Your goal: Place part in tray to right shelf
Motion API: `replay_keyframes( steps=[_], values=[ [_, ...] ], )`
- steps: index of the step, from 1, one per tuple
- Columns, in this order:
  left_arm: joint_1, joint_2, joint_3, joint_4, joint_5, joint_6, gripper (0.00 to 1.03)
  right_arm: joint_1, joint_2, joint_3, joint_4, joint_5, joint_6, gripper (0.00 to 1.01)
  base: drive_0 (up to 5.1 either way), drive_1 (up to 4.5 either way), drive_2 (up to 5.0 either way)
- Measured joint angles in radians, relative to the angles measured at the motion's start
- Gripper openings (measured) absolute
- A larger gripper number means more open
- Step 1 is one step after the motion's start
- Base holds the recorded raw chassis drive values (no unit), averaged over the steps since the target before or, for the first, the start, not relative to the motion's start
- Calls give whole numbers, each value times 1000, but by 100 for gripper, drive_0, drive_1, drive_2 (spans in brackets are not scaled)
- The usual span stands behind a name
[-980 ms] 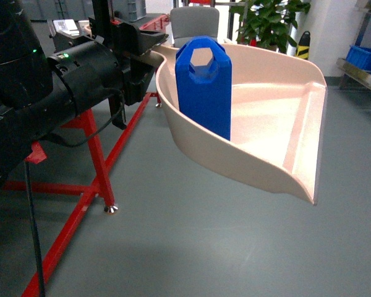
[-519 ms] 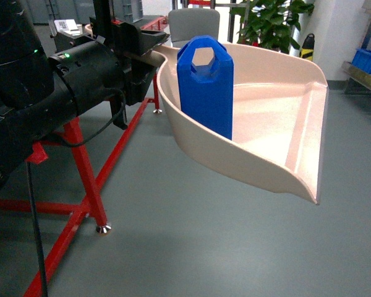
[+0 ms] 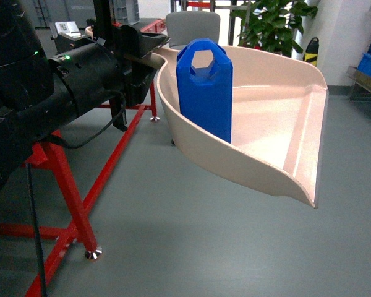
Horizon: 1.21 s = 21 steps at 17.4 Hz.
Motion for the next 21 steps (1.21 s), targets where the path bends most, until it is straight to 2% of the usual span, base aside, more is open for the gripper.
replay_keyframes(
  steps=[5, 11, 15, 21],
  values=[
    [1, 0, 0, 8, -1, 0, 15, 0, 0, 0, 3, -1, 0, 98, -94, 327, -515],
    [14, 0, 0, -6, -14, 1, 15, 0, 8, 0, -2, 0, 0, 98, -194, -194, -194],
    [-6, -1, 2, -4, 1, 0, 15, 0, 3, 0, -2, 0, 0, 98, -169, -169, -169],
    [-1, -1, 2, 2, -1, 0, 15, 0, 2, 0, -2, 0, 0, 98, -162, -162, -162]
  ],
)
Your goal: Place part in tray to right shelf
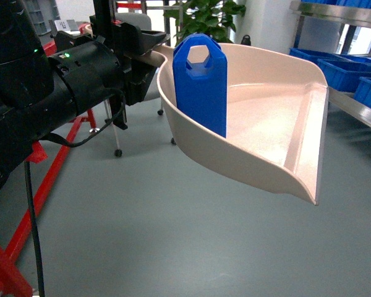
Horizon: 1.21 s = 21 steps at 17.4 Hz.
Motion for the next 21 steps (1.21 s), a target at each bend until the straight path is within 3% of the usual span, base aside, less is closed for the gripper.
replay_keyframes(
  steps=[21],
  values=[
    [0, 0, 0, 0, -2, 0, 15, 0, -2, 0, 0, 0, 0, 98, -154, -154, -154]
  ],
)
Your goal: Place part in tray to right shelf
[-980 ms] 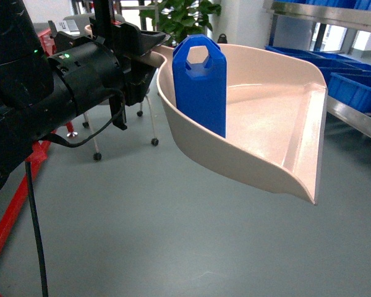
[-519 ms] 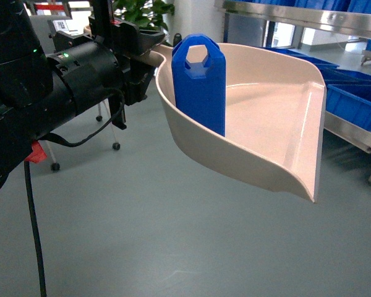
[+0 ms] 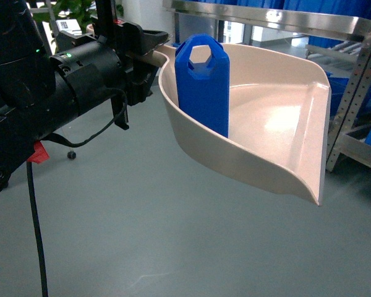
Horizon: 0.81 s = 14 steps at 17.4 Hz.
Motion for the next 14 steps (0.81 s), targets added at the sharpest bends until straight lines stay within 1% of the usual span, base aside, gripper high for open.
replay_keyframes(
  steps=[14],
  values=[
    [1, 0, 0, 0, 0, 0, 15, 0, 0, 0, 0, 0, 0, 98, -155, -155, -155]
  ],
)
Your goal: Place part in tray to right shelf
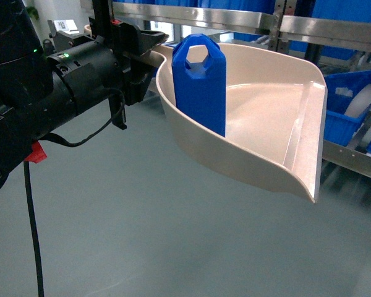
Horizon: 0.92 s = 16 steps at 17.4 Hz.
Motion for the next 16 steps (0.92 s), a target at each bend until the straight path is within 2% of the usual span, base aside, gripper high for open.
replay_keyframes(
  steps=[16],
  values=[
    [-1, 0, 0, 0, 1, 0, 15, 0, 0, 0, 0, 0, 0, 98, -160, -160, -160]
  ],
)
